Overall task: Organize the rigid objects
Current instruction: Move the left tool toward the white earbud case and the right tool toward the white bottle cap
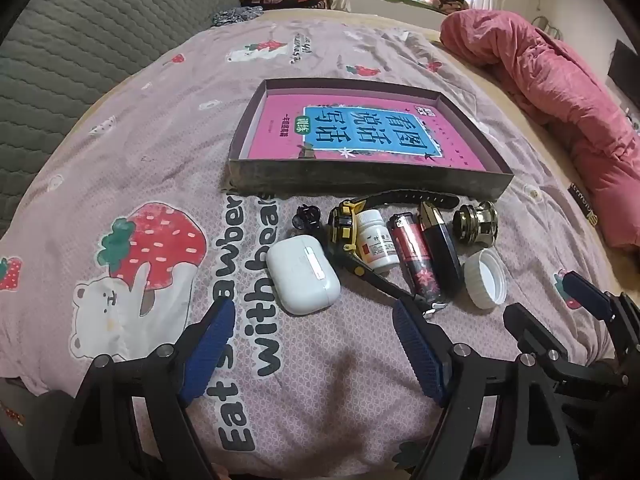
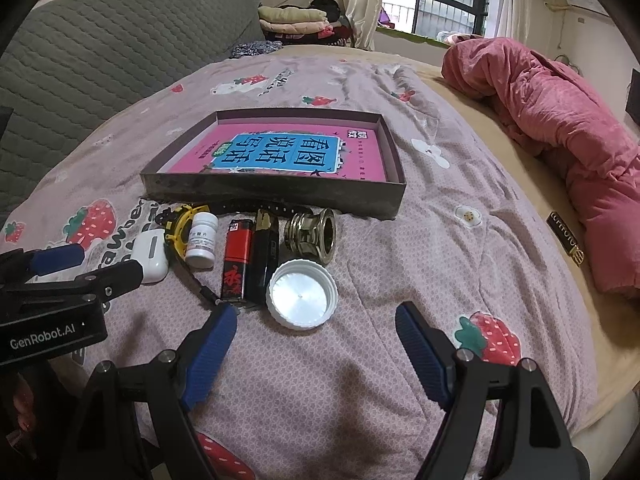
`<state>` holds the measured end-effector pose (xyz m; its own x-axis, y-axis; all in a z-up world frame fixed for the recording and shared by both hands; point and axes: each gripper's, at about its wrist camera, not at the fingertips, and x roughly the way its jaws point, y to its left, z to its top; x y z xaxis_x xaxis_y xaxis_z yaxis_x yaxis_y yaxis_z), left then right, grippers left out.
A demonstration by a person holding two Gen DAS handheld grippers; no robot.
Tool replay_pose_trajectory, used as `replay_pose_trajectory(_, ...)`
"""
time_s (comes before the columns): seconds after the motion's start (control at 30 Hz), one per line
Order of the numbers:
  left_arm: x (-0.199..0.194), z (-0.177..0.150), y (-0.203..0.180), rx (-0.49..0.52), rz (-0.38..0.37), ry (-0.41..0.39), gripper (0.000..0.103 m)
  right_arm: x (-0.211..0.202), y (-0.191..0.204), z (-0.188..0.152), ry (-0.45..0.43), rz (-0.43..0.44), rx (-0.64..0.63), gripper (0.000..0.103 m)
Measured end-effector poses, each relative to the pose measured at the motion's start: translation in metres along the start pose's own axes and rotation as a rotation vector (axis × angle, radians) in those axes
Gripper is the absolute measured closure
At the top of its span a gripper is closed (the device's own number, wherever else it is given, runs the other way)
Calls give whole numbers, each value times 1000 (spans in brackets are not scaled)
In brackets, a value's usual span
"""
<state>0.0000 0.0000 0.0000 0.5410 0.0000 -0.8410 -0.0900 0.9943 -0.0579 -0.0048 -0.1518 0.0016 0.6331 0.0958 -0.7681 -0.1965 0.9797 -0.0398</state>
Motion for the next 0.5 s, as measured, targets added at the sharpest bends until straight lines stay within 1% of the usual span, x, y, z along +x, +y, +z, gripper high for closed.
replay_pose_trajectory(0.5, 3, -3, 1, -8, 16, 10, 21, 0, -2, 0, -2, -7, 9, 22)
